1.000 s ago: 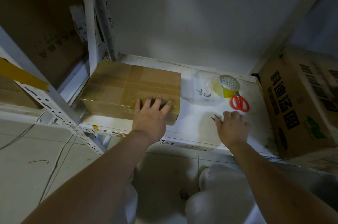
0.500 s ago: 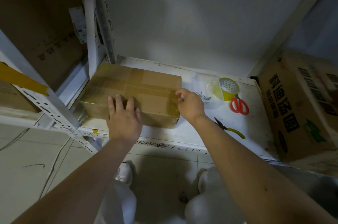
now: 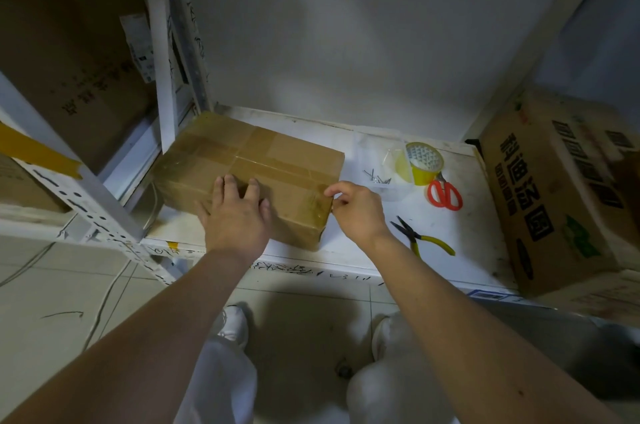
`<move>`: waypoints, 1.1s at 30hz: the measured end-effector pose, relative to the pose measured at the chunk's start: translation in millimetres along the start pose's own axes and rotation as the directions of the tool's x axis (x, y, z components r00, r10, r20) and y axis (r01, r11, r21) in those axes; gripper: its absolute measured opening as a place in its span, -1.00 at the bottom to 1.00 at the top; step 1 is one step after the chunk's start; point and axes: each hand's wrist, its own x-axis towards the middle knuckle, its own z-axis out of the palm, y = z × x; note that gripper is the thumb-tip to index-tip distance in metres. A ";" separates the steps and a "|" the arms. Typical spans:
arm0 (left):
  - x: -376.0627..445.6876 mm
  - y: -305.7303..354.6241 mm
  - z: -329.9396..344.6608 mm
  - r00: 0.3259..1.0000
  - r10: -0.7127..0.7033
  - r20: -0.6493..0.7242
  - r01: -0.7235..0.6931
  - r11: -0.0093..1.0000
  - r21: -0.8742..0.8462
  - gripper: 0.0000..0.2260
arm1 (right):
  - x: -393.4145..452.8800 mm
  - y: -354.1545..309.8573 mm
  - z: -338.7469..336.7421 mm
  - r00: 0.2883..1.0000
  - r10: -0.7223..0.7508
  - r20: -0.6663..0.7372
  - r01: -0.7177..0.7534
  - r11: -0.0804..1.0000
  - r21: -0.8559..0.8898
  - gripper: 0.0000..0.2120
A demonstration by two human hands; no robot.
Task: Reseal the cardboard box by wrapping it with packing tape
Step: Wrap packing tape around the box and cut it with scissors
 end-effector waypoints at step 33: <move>59.0 80.7 10.2 0.972 0.157 -0.176 -0.138 0.984 0.114 -0.76 | 130.7 120.2 -111.2 0.943 -0.006 -0.332 -0.205 0.775 -0.597 -0.78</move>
